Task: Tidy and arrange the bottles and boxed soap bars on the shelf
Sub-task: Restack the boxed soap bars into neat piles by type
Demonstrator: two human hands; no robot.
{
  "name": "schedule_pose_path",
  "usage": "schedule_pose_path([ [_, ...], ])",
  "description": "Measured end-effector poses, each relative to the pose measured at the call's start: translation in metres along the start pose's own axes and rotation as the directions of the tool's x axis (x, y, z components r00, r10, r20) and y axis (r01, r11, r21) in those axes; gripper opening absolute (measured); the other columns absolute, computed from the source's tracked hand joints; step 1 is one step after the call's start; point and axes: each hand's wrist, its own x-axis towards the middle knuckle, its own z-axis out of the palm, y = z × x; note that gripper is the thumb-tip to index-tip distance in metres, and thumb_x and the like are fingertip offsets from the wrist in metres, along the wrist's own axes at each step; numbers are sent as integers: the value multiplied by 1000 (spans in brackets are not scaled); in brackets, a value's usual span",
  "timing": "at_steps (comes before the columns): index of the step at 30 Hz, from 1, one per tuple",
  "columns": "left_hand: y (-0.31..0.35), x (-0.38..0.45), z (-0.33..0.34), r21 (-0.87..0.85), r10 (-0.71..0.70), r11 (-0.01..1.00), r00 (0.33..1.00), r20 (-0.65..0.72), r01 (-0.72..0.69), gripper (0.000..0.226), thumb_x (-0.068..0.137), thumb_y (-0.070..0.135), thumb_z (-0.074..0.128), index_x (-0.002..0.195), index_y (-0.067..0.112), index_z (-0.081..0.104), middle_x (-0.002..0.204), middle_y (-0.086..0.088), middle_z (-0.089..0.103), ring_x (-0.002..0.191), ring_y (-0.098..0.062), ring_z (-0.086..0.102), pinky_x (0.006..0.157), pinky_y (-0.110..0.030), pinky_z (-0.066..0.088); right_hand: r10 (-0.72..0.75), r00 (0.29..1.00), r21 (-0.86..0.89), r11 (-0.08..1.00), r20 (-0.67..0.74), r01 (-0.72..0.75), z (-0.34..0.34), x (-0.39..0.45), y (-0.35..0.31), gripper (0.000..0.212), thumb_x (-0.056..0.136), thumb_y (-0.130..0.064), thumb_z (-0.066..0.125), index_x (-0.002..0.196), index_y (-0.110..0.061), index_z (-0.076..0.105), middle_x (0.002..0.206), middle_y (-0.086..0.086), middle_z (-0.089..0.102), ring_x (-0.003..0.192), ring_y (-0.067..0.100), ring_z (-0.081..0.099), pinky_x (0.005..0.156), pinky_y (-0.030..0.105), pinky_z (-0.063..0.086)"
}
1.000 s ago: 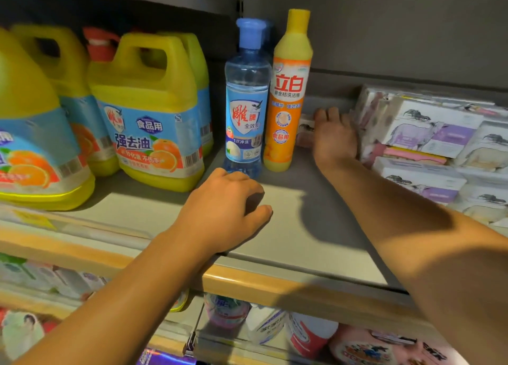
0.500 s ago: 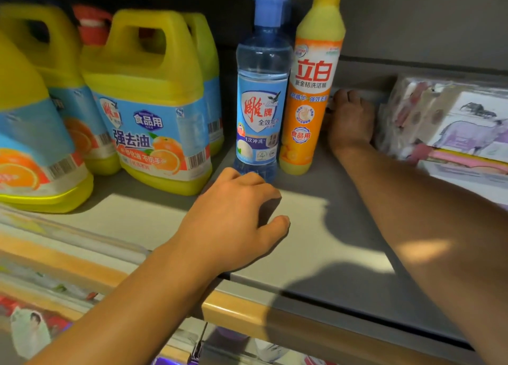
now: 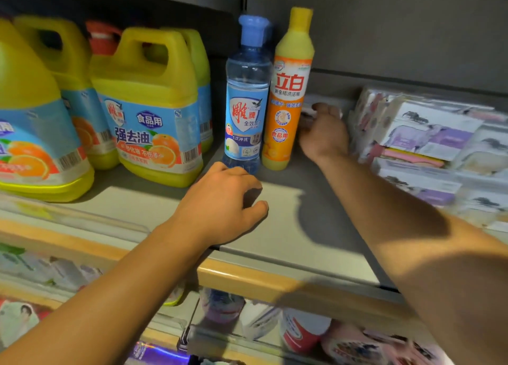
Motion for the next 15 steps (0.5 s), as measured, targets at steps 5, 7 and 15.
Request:
schedule_pose_path([
  [5,5,-1,-3,28,-9,1000,1000,12,9,35,85,56,54,101,27,68,104,5,67,91,-23,50,82,-37,47,-112,994,189,976,3,110,-59,-70,-15,35,88,-23,58,123,-19,59,126,5,61,118,23,55,91,27,39],
  [7,7,0,-5,33,-17,999,1000,25,17,34,86,54,56,104,28,69,106,2,68,95,-24,54,83,-38,48,-179,983,268,946,-39,183,-84,-98,-10,30,87,-20,61,116,-16,64,119,2,65,110,17,58,85,20,38],
  [15,53,2,1,-244,-95,966,995,-39,82,30,89,39,64,113,23,72,110,1,73,99,-18,65,77,-27,44,-19,994,-80,997,-105,11,-152,-132,69,28,88,-27,62,112,-12,67,107,13,67,101,35,60,80,34,47],
])
